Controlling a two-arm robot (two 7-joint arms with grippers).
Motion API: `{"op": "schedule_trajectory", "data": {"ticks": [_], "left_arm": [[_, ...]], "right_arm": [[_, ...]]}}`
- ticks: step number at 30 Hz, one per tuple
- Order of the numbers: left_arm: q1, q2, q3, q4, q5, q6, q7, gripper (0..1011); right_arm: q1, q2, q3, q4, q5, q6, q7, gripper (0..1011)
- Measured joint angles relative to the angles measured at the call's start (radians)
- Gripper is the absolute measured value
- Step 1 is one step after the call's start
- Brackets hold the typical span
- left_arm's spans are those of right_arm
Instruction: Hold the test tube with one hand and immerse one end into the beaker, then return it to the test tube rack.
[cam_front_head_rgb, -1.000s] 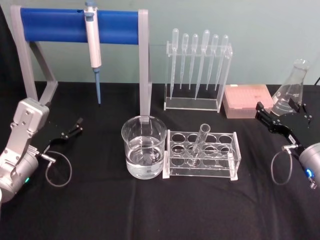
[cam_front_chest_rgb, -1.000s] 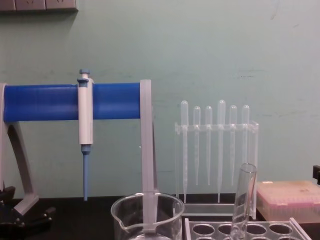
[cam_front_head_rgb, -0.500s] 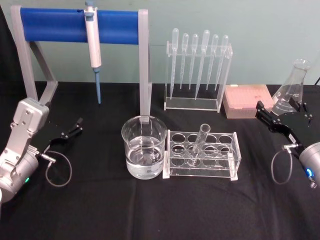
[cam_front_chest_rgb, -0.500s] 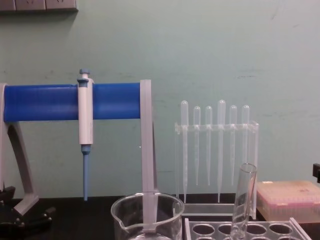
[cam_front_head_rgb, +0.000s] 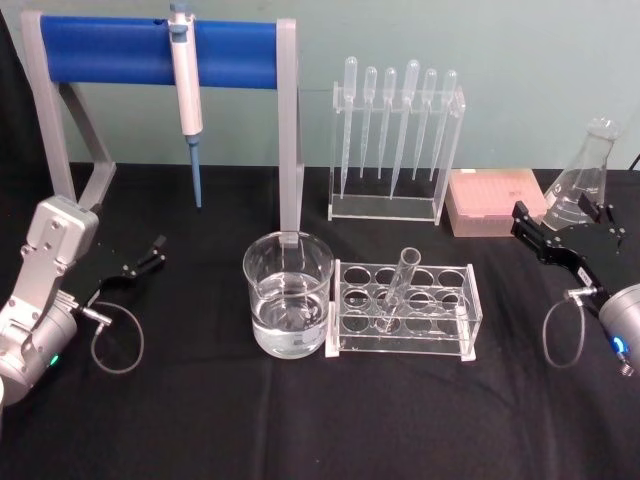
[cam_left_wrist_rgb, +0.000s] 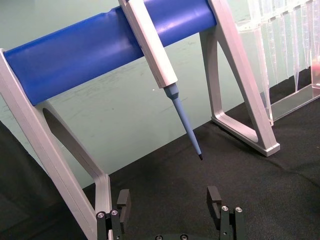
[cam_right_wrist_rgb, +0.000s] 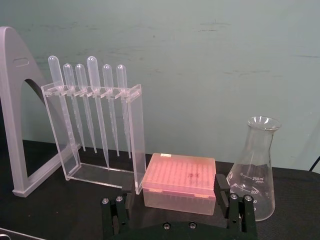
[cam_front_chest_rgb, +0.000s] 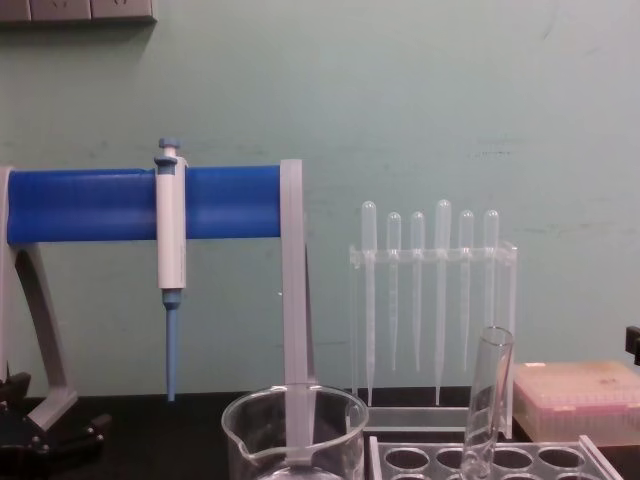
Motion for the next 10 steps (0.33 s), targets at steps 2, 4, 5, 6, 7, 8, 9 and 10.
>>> {"op": "schedule_trajectory", "data": {"ticks": [2, 4, 5, 6, 7, 8, 9, 10], "left_arm": [[0.0, 0.0, 0.0, 0.0, 0.0, 0.0, 0.0, 1000], [0.0, 0.0, 0.0, 0.0, 0.0, 0.0, 0.0, 1000], [0.0, 0.0, 0.0, 0.0, 0.0, 0.0, 0.0, 1000], [0.0, 0.0, 0.0, 0.0, 0.0, 0.0, 0.0, 1000], [0.0, 0.0, 0.0, 0.0, 0.0, 0.0, 0.0, 1000], [0.0, 0.0, 0.0, 0.0, 0.0, 0.0, 0.0, 1000], [0.0, 0.0, 0.0, 0.0, 0.0, 0.0, 0.0, 1000], [0.0, 0.0, 0.0, 0.0, 0.0, 0.0, 0.0, 1000]], "right_arm": [[0.0, 0.0, 0.0, 0.0, 0.0, 0.0, 0.0, 1000], [0.0, 0.0, 0.0, 0.0, 0.0, 0.0, 0.0, 1000], [0.0, 0.0, 0.0, 0.0, 0.0, 0.0, 0.0, 1000], [0.0, 0.0, 0.0, 0.0, 0.0, 0.0, 0.0, 1000], [0.0, 0.0, 0.0, 0.0, 0.0, 0.0, -0.001, 1000], [0.0, 0.0, 0.0, 0.0, 0.0, 0.0, -0.001, 1000], [0.0, 0.0, 0.0, 0.0, 0.0, 0.0, -0.001, 1000], [0.0, 0.0, 0.0, 0.0, 0.0, 0.0, -0.001, 1000]]}}
